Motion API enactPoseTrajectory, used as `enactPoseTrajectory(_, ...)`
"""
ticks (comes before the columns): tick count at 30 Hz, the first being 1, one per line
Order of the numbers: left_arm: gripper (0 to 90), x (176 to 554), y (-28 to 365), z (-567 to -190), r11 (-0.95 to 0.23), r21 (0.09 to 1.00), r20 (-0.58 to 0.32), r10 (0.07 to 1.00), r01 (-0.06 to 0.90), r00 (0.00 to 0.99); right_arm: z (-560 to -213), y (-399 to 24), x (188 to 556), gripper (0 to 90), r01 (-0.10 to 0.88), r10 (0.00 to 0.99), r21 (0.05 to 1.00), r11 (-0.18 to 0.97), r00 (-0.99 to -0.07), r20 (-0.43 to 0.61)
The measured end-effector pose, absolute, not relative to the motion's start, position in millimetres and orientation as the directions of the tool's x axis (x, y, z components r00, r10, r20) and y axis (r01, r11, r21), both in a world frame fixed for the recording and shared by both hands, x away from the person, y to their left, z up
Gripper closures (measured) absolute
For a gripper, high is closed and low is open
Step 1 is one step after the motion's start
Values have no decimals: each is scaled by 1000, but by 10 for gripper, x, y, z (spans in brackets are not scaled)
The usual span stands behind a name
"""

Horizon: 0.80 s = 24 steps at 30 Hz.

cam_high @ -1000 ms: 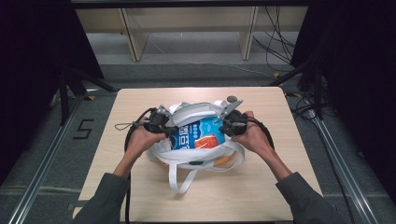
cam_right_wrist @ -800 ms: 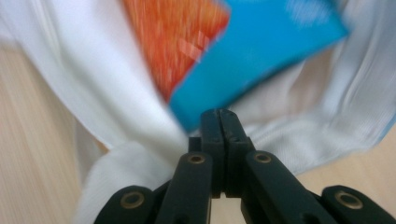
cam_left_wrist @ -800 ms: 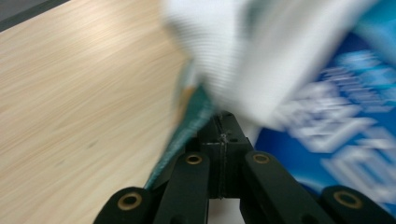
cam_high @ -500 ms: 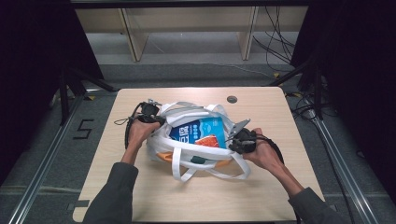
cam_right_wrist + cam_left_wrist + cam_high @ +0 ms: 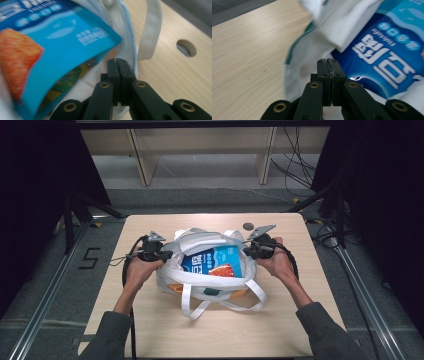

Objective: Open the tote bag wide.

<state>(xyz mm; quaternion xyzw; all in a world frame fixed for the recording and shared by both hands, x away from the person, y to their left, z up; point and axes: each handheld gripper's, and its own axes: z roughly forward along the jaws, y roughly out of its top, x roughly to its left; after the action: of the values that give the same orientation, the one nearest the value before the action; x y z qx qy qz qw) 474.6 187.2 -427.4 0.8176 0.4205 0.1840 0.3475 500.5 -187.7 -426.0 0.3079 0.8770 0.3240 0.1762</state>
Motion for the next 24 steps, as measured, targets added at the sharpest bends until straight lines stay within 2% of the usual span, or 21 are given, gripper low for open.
enactPoseTrajectory(4,894,4846,1998,-4418,-358,717,-51,828,598,558,-4422,-1896,5161,900,469,672,624,625,-730,-125)
enactPoseTrajectory(7,895,4875,2007,-4504,-371,712,-9,844,597,536,-4526,-1938,5257,900,504,699,630,590,-710,-86)
enactPoseTrajectory(9,895,4922,2056,-4553,-330,708,-61,852,624,520,-4603,-1928,5300,900,527,713,619,582,-697,-76)
enactPoseTrajectory(11,895,4902,2022,-4514,-351,703,-38,850,619,525,-4570,-1888,5292,900,509,698,593,624,-705,-129)
enactPoseTrajectory(13,894,4825,1993,-4439,-345,713,-33,853,611,521,-4471,-1865,5227,900,506,697,597,622,-706,-128)
enactPoseTrajectory(15,878,4686,1924,-4320,-358,740,-23,833,569,553,-4355,-1856,5123,900,459,677,637,620,-723,-138)
enactPoseTrajectory(18,871,4461,1756,-4215,-366,774,-49,780,518,624,-4210,-1824,4941,900,417,634,675,608,-767,-97)
enactPoseTrajectory(20,873,4300,1627,-4217,-397,771,-61,733,499,678,-4155,-1808,4797,900,368,586,681,633,-803,-111)
enactPoseTrajectory(23,878,4153,1514,-4310,-454,740,-72,681,497,729,-4174,-1800,4624,900,373,563,675,637,-823,-77)
enactPoseTrajectory(24,886,4121,1491,-4362,-481,724,-60,671,495,739,-4203,-1809,4604,900,341,544,667,662,-831,-115)
